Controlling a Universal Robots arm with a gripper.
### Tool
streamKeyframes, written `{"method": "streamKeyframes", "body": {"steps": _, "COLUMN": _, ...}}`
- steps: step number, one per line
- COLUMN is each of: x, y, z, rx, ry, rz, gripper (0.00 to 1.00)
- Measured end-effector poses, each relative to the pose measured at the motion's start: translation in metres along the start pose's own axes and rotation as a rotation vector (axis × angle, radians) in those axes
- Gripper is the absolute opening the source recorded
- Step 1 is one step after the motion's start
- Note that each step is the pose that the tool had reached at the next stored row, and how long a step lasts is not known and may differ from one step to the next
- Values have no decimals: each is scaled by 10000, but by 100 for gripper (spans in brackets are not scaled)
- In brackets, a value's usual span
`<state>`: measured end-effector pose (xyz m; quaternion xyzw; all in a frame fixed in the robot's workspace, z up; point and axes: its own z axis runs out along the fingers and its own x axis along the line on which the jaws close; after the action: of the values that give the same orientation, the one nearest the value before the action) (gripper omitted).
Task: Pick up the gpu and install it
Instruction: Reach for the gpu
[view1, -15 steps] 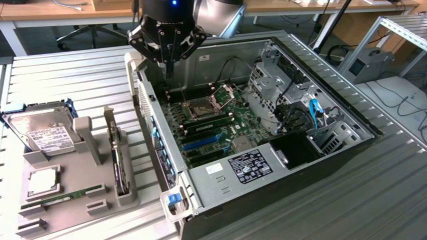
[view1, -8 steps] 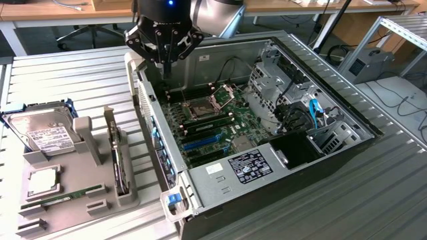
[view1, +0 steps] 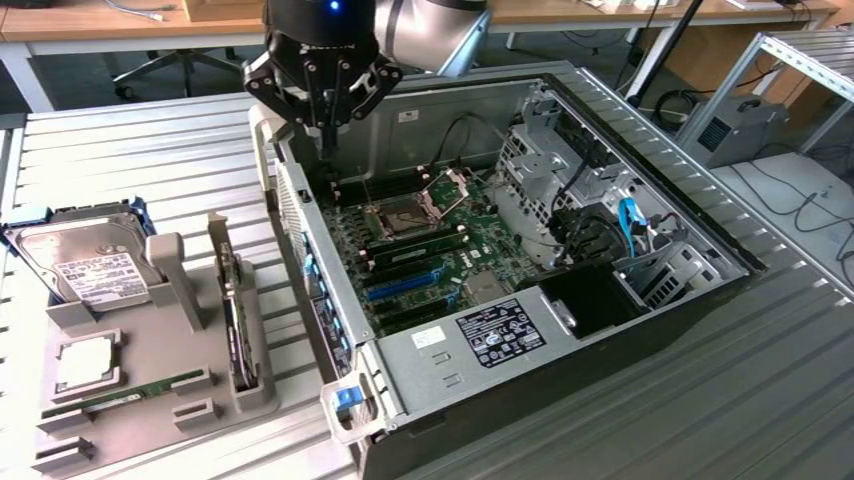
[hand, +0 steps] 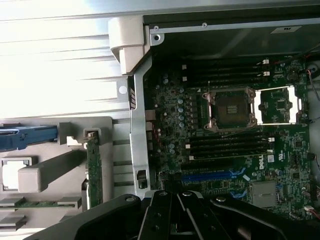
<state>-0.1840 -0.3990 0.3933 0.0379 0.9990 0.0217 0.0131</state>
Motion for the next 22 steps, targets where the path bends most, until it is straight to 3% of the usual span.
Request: {"method": "streamKeyframes", "body": {"steps": 22, "x": 173, "y": -13, "z": -5, "rx": -1, "ry": 0, "rz": 0, "gripper": 11}}
